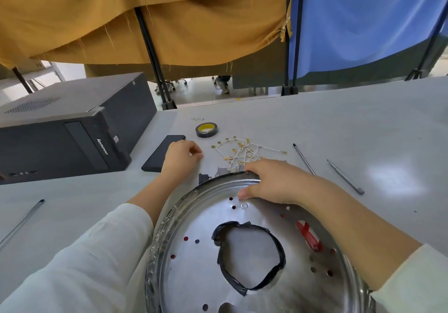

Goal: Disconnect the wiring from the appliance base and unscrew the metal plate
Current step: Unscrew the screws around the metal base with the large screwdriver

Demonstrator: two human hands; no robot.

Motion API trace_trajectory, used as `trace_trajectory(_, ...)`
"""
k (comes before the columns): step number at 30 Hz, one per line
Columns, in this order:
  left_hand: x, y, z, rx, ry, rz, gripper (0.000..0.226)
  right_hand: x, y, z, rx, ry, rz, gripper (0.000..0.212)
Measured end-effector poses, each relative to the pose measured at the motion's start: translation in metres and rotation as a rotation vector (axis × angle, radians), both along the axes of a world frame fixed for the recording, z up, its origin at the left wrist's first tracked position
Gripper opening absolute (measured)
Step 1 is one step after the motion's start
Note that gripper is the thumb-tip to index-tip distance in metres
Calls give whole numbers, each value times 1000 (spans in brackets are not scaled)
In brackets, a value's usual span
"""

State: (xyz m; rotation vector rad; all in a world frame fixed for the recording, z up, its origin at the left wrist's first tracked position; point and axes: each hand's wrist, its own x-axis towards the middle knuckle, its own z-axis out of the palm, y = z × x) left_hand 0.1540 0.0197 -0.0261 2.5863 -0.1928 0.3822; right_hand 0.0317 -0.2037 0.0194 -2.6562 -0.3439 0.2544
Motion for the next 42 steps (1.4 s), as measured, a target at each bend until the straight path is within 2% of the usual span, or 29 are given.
trace_trajectory(4,2,-5,-8,-11,-48,25,10,-1,0,-1,-2,-23,-3,49)
trace_trajectory(8,4,-8,-9,84,-120,68,13,1,0,-3,6,-26,-1,49)
trace_trajectory(12,6,-5,-10,44,-71,116,19,2,0,-4,6,-25,1,47)
trace_trajectory(17,-5,2,-3,-25,-103,50,26,3,-2,-5,31,-19,27,25)
trace_trajectory(19,-17,3,3,-111,-86,25,17,1,-2,-3,42,-17,41,23)
trace_trajectory(22,-49,-1,12,-368,65,27,5,-1,0,-1,12,-42,48,22)
trace_trajectory(27,-108,10,25,-664,309,-82,11,-6,0,14,20,-57,11,24)
trace_trajectory(29,-127,13,28,-724,368,-92,25,-8,-5,26,51,-122,-46,26)
trace_trajectory(30,-139,15,29,-710,397,-91,33,-9,-9,33,71,-168,-83,28)
trace_trajectory(32,-158,19,33,-654,440,-161,36,-14,-19,48,113,-259,-178,31)
trace_trajectory(35,-176,19,44,-590,535,-247,16,-25,-42,63,129,-318,-310,30)
trace_trajectory(37,-181,13,46,-549,565,-214,16,-35,-57,64,116,-291,-379,29)
trace_trajectory(39,-183,5,42,-346,459,-189,14,-46,-66,59,134,-231,-432,29)
trace_trajectory(42,-184,-2,35,-19,219,-149,33,-60,-72,46,200,-103,-503,26)
